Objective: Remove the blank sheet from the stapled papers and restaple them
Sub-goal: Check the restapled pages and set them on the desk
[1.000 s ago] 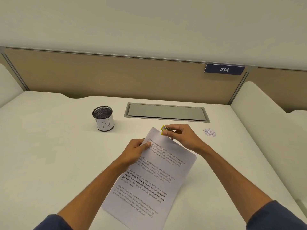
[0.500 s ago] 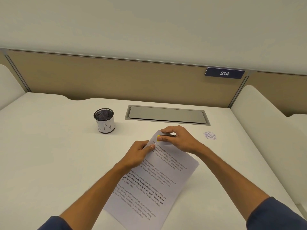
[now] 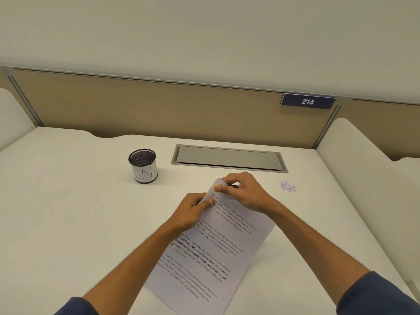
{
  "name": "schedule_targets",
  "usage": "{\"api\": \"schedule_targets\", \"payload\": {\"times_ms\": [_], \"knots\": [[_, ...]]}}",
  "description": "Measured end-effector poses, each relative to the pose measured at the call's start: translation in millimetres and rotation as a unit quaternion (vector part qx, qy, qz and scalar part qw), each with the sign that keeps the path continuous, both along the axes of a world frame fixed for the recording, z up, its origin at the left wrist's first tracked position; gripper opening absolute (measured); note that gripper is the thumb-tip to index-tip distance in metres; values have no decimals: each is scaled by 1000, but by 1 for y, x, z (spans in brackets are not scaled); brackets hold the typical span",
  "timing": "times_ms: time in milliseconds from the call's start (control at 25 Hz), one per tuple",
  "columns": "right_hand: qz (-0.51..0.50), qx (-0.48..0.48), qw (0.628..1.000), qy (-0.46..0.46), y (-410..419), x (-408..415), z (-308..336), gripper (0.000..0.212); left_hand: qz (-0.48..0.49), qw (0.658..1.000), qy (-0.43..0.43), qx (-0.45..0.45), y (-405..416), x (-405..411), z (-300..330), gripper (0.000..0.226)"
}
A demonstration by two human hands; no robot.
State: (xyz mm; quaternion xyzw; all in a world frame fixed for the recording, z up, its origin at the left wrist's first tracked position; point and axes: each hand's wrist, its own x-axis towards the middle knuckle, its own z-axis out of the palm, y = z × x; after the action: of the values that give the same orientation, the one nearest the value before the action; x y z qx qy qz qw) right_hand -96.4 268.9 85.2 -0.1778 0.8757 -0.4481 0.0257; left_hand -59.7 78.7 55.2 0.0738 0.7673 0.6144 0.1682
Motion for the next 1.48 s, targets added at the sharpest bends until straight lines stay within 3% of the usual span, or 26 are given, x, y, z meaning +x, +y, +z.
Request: {"api": "schedule_targets", "payload": {"times_ms": [200,400,600,1040,1320,1480], "knots": [[-35,20,999,29,1,-3,-6,34,-3,1000,-8,13,3,3,1,28],[-22,-63,996,-67,4,-1,-3,21,20,999,-33,25,1,1,-4,26],[-145,-138,975,-91,3,-8,-6,28,60,995,-72,26,-7,-1,-14,28],[-348,-37,936,-24,-24,-72,-29,51,162,979,-110,57,-33,-12,-52,32],[-373,109,916,-96,-45,-137,-63,51,173,974,-118,82,-36,-23,-64,26],[-372,145,910,-111,-48,-150,-80,55,177,974,-114,86,-41,-34,-66,25]]}}
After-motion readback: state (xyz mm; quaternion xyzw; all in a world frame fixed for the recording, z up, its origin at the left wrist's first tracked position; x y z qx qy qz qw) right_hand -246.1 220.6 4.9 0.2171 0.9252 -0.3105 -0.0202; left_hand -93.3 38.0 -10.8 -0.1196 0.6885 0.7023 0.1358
